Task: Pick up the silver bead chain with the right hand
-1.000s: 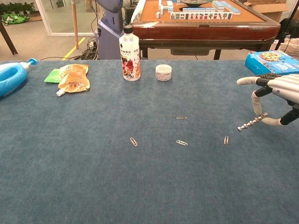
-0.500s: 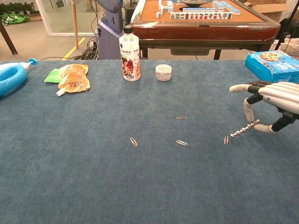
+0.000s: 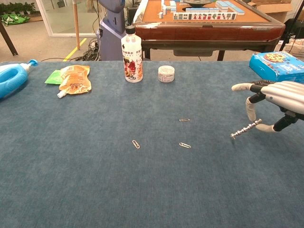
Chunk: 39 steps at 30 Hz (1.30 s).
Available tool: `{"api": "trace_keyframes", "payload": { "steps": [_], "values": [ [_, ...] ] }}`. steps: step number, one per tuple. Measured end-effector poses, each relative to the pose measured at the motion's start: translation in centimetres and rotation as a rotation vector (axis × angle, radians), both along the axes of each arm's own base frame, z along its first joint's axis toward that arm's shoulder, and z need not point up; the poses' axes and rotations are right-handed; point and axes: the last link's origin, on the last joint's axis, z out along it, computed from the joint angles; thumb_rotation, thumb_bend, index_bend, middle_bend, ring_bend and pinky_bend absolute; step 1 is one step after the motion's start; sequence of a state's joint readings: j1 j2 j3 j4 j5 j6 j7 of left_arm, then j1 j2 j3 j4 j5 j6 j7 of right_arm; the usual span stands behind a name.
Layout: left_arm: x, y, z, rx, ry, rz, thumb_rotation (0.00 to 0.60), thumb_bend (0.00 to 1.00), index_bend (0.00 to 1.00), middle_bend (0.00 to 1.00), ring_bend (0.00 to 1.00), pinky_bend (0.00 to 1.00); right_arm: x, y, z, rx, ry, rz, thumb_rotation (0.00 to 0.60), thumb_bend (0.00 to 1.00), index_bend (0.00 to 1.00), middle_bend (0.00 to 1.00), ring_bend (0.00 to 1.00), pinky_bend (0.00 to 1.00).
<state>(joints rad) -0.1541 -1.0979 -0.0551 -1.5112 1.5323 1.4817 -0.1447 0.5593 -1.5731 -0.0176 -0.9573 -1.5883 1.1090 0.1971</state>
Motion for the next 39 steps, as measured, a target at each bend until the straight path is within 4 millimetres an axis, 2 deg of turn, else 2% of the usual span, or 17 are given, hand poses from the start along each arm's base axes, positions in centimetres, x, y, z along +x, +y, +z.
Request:
{"api": "trace_keyframes", "payload": {
  "steps": [7, 9, 13, 17, 23, 28, 31, 39],
  "values": [
    [0.1, 0.1, -0.3, -0.003, 0.010, 0.003, 0.600, 0.36, 0.00, 0.00, 0.00, 0.00, -0.3, 0.1, 1.6, -0.034, -0.015, -0.005, 0.600, 0.31, 0.62, 0.06, 0.00, 0.00],
    [0.1, 0.2, -0.4, -0.006, 0.014, 0.004, 0.600, 0.36, 0.00, 0.00, 0.00, 0.00, -0.5, 0.2, 1.8, -0.029, -0.008, -0.013, 0.600, 0.29, 0.52, 0.03, 0.00, 0.00],
    [0.1, 0.3, -0.6, -0.011, 0.019, 0.005, 0.600, 0.36, 0.00, 0.00, 0.00, 0.00, -1.0, 0.4, 2.0, -0.003, 0.017, -0.046, 0.600, 0.22, 0.19, 0.00, 0.00, 0.00],
    [0.1, 0.3, -0.6, -0.009, 0.019, 0.004, 0.600, 0.36, 0.00, 0.00, 0.00, 0.00, -1.2, 0.6, 2.2, 0.032, 0.047, -0.093, 0.600, 0.17, 0.05, 0.00, 0.00, 0.00],
    [0.1, 0.3, -0.6, -0.005, 0.019, 0.002, 0.600, 0.36, 0.00, 0.00, 0.00, 0.00, -0.9, 0.8, 3.1, 0.037, 0.049, -0.124, 0.600, 0.17, 0.02, 0.00, 0.00, 0.00],
    [0.1, 0.3, -0.6, -0.009, 0.021, 0.002, 0.600, 0.36, 0.00, 0.00, 0.00, 0.00, -1.1, 1.5, 4.7, 0.014, 0.046, -0.136, 0.600, 0.18, 0.02, 0.00, 0.00, 0.00],
    [0.2, 0.3, -0.7, -0.012, 0.023, 0.001, 0.600, 0.36, 0.00, 0.00, 0.00, 0.00, -1.6, 2.6, 5.9, -0.001, 0.048, -0.153, 0.600, 0.19, 0.00, 0.00, 0.00, 0.00],
    [0.1, 0.7, -1.3, -0.053, 0.020, 0.016, 0.600, 0.36, 0.00, 0.00, 0.00, 0.00, -3.3, 7.8, 9.7, -0.130, 0.059, -0.194, 0.600, 0.19, 0.00, 0.00, 0.00, 0.00]
  ]
}}
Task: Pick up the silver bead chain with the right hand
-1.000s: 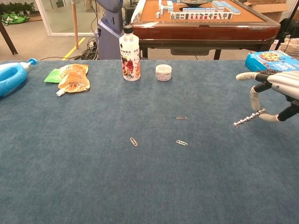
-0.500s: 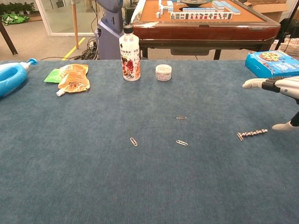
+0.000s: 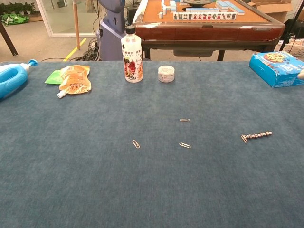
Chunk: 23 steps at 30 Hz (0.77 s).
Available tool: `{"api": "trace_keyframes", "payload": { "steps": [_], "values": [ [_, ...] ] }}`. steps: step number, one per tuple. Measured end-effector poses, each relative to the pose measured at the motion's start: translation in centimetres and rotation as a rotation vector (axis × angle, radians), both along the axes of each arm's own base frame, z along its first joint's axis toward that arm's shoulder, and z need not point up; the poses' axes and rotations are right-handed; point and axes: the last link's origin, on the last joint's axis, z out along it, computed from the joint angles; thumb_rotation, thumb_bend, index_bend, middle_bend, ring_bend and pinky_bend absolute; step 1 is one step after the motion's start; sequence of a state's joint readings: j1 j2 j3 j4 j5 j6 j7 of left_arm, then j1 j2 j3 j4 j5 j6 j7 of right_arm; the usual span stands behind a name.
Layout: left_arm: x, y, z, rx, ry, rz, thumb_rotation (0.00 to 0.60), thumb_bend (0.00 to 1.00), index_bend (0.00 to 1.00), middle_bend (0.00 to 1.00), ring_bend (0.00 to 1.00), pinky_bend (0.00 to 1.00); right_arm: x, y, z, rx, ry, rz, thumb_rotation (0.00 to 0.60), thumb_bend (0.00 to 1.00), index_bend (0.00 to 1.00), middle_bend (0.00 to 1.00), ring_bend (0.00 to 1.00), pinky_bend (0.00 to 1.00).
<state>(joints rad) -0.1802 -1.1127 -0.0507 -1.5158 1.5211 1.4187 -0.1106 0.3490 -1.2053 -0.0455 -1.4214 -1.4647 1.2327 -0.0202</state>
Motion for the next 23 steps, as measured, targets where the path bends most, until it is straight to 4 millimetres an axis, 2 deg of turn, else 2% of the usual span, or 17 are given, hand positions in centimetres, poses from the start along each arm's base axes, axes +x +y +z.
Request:
{"api": "trace_keyframes", "payload": {
  "steps": [8, 11, 23],
  "values": [
    [-0.4, 1.4, -1.3, -0.084, 0.006, 0.048, 0.600, 0.36, 0.00, 0.00, 0.00, 0.00, -1.0, 4.4, 3.1, -0.200, 0.037, -0.007, 0.600, 0.20, 0.00, 0.00, 0.00, 0.00],
    [-0.2, 1.9, -1.7, -0.102, 0.010, 0.043, 0.600, 0.36, 0.00, 0.00, 0.00, 0.00, -0.9, 5.3, 3.7, -0.245, 0.049, 0.002, 0.600, 0.21, 0.00, 0.00, 0.00, 0.00],
    [0.1, 2.3, -3.0, -0.145, 0.037, 0.019, 0.600, 0.36, 0.00, 0.00, 0.00, 0.00, -1.3, 5.4, 3.7, -0.225, 0.037, -0.026, 0.600, 0.21, 0.00, 0.00, 0.00, 0.00]
  ]
}}
